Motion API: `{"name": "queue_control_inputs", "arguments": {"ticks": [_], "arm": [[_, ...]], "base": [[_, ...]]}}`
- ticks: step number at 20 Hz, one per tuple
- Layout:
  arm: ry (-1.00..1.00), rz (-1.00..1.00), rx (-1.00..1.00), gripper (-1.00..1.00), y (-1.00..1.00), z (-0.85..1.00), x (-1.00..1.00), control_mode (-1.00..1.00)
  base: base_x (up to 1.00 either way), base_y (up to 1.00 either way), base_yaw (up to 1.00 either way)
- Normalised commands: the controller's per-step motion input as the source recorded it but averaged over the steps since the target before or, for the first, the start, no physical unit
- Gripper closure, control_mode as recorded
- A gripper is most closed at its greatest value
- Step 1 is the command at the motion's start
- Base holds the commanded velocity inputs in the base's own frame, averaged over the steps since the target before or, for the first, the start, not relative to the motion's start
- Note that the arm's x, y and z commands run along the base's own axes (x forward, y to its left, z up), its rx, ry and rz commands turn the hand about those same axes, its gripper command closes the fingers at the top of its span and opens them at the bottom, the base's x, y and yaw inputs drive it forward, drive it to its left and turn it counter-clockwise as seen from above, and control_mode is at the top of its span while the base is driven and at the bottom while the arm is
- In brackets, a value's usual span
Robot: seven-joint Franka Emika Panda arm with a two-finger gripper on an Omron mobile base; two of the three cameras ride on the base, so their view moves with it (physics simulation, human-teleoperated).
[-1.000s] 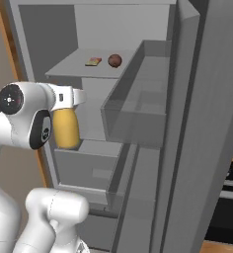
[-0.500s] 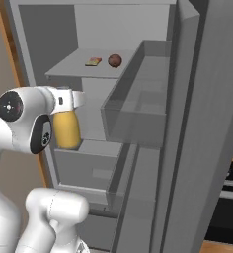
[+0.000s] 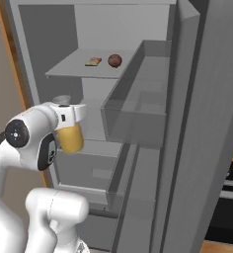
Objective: Move the onion and bar from the second highest shelf to the top shelf to make space. Then, place the pitcher from the counter on the cleared second highest shelf.
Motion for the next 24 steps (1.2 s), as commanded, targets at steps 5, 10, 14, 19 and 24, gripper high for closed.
{"name": "queue_control_inputs", "arguments": {"ticks": [5,10,14,19,24], "arm": [[-0.03,0.02,0.00,1.00,0.00,-0.01,0.11,-1.00],[0.00,0.01,0.00,1.00,0.00,0.00,0.18,-1.00],[0.00,0.00,0.00,1.00,0.00,0.00,0.25,-1.00],[0.00,0.00,0.00,1.00,0.00,0.00,0.31,-1.00],[0.00,0.00,0.00,1.00,0.00,-0.01,0.40,-1.00]], "base": [[0.00,0.00,0.00],[0.00,0.00,0.00],[0.00,0.00,0.00],[0.00,0.00,0.00],[0.00,0.00,0.00]]}}
